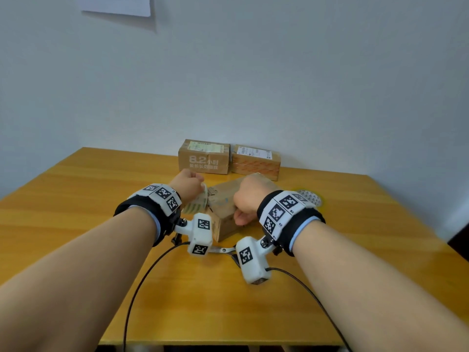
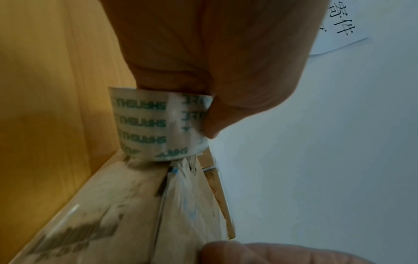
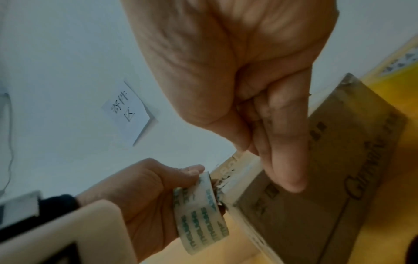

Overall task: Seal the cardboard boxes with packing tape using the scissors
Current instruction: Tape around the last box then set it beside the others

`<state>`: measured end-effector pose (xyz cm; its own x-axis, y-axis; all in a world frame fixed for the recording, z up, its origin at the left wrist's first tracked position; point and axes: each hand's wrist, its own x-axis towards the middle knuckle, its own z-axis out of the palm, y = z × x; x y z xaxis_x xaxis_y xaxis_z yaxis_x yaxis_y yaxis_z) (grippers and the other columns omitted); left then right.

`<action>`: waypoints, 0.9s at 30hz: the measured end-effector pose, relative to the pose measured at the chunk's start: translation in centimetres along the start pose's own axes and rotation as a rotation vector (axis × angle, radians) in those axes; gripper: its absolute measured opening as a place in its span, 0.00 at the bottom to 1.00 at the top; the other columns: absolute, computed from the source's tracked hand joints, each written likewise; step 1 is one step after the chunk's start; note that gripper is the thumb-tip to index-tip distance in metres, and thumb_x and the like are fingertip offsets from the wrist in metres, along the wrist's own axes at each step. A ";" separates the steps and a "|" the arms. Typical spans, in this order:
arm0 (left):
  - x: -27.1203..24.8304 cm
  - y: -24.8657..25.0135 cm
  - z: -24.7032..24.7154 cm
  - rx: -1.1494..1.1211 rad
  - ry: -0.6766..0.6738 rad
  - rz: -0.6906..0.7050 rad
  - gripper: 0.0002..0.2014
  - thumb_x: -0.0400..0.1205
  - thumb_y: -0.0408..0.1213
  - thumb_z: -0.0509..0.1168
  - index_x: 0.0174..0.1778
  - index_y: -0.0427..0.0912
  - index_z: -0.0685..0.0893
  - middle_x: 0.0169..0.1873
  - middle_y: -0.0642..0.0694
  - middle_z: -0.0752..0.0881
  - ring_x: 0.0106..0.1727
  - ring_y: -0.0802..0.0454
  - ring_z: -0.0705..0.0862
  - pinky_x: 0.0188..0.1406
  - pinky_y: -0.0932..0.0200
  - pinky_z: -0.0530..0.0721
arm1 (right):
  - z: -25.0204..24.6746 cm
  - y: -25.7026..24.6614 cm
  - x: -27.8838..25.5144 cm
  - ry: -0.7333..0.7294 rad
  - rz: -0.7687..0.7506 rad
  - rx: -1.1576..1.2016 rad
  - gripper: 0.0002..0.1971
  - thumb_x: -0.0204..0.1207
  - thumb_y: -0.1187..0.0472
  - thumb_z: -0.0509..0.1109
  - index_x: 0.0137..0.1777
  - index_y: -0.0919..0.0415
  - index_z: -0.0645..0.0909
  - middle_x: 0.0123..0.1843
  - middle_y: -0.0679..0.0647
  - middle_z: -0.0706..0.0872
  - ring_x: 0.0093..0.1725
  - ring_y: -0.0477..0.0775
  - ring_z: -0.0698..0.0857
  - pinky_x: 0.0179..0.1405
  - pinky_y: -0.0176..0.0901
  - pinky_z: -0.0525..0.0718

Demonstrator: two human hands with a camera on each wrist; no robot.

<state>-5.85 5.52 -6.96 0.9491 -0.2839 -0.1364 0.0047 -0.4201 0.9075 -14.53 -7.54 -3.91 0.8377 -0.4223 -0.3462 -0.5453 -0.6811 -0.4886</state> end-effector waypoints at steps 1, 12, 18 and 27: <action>0.0 0.0 -0.2 -0.003 0.006 -0.001 0.09 0.85 0.30 0.61 0.60 0.39 0.79 0.47 0.44 0.79 0.43 0.51 0.77 0.47 0.53 0.77 | 0.0 0.0 0.1 0.000 0.005 0.063 0.14 0.86 0.65 0.63 0.60 0.73 0.88 0.44 0.60 0.94 0.45 0.56 0.94 0.51 0.50 0.93; -2.5 2.4 -3.8 0.013 0.164 0.035 0.06 0.82 0.44 0.71 0.50 0.47 0.88 0.53 0.44 0.85 0.53 0.45 0.81 0.52 0.49 0.82 | 0.4 0.1 -2.0 0.083 -0.322 0.181 0.14 0.84 0.52 0.70 0.63 0.58 0.85 0.57 0.57 0.91 0.51 0.53 0.90 0.56 0.53 0.91; -5.5 5.2 -4.4 -0.173 -0.023 0.136 0.06 0.82 0.41 0.71 0.52 0.46 0.91 0.50 0.50 0.89 0.55 0.54 0.84 0.41 0.64 0.76 | 0.5 -1.2 -3.8 0.013 -0.502 0.448 0.30 0.75 0.46 0.79 0.73 0.53 0.74 0.65 0.49 0.86 0.58 0.48 0.86 0.55 0.41 0.83; -8.2 7.3 -4.3 -0.338 0.082 0.175 0.07 0.77 0.35 0.77 0.49 0.39 0.92 0.39 0.52 0.89 0.39 0.65 0.83 0.35 0.69 0.79 | -2.6 -1.0 -7.5 0.097 -0.532 0.341 0.11 0.80 0.51 0.74 0.54 0.56 0.88 0.52 0.53 0.92 0.51 0.53 0.89 0.65 0.59 0.84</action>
<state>-12.24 8.48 2.50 0.9666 -0.2511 0.0523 -0.0694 -0.0599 0.9958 -20.17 -5.29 1.25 0.9866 -0.1423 0.0804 -0.0194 -0.5908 -0.8066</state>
